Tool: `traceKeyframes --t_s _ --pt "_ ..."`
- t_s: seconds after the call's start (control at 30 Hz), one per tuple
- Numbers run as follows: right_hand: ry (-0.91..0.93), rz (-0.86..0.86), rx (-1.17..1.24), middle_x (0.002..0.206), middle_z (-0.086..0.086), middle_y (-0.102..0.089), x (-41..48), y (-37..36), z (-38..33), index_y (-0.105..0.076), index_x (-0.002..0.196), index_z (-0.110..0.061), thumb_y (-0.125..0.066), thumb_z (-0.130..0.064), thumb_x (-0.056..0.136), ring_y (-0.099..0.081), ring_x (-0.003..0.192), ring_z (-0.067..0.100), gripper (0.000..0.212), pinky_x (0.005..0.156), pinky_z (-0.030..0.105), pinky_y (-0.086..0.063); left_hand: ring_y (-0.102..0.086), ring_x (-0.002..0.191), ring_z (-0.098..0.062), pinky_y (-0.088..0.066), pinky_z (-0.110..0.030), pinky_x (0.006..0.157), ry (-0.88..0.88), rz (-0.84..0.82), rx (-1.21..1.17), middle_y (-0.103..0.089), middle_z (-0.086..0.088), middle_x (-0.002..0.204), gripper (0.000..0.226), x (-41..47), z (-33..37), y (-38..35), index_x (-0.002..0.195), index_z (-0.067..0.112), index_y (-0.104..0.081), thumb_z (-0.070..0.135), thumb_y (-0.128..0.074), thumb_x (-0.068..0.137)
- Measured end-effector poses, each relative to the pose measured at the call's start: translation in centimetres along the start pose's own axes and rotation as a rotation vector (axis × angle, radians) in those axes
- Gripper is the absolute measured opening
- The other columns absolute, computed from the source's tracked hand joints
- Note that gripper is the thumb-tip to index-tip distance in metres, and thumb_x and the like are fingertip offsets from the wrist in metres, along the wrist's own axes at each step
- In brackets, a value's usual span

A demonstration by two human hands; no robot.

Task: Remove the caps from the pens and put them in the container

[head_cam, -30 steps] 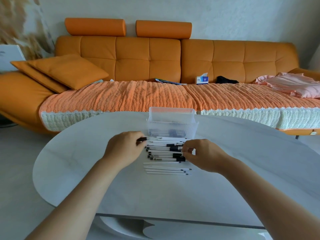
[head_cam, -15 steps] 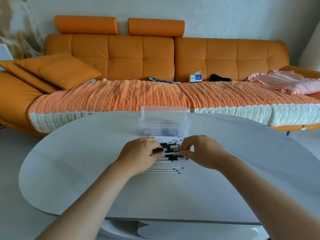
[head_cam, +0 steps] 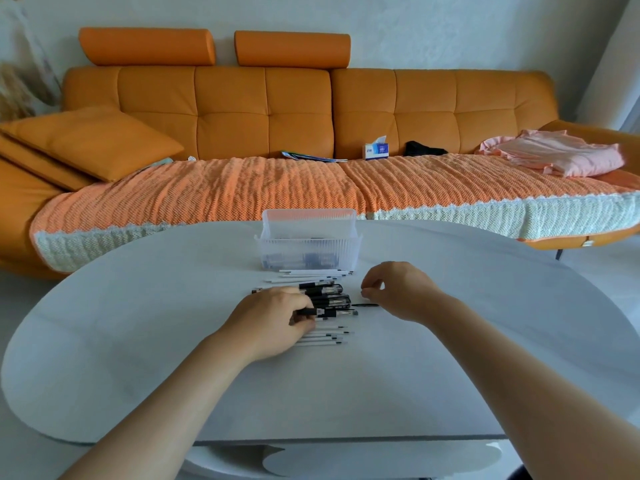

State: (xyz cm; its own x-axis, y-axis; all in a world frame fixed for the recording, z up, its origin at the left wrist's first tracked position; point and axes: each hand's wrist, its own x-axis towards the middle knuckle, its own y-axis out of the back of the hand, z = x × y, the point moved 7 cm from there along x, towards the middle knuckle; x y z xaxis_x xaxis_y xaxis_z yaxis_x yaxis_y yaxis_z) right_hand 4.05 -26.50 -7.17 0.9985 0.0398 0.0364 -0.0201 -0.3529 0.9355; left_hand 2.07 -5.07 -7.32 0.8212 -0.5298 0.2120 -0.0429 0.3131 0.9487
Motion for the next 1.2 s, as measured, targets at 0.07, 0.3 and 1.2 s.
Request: traceKeyframes --t_s 0.07,0.3,1.2 --pt "0.002 -0.029 -0.011 0.103 -0.011 -0.066 0.4 -0.3 0.0 -0.072 0.101 -0.034 -0.061 -0.037 0.093 -0.060 0.092 0.013 0.015 0.079 0.033 -0.054 -0.052 0.085 -0.009 -0.044 -0.029 0.072 0.005 0.011 -0.012 -0.054 0.015 0.088 0.018 0.1 0.0 0.3 0.098 0.033 -0.063 0.048 -0.053 0.093" --pt "0.011 -0.053 0.015 0.110 -0.012 -0.066 1.3 -0.1 -0.3 -0.070 0.112 -0.035 -0.059 -0.037 0.093 -0.061 0.094 0.010 0.021 0.082 0.030 -0.053 -0.050 0.097 -0.009 -0.042 -0.028 0.072 0.002 0.123 -0.022 -0.051 0.015 0.095 0.024 1.0 -1.4 1.2 0.110 0.026 -0.065 0.039 -0.049 0.098" --pt "0.208 0.153 -0.402 0.110 -0.013 -0.062 4.4 -1.7 -5.7 -0.067 0.111 -0.035 -0.046 -0.036 0.102 -0.064 0.093 0.015 0.023 0.063 0.026 -0.041 -0.045 0.119 -0.011 -0.041 -0.034 0.096 0.016 0.036 -0.070 -0.057 0.014 0.124 0.030 1.6 -4.4 0.0 0.126 0.029 -0.061 0.034 -0.047 0.100"
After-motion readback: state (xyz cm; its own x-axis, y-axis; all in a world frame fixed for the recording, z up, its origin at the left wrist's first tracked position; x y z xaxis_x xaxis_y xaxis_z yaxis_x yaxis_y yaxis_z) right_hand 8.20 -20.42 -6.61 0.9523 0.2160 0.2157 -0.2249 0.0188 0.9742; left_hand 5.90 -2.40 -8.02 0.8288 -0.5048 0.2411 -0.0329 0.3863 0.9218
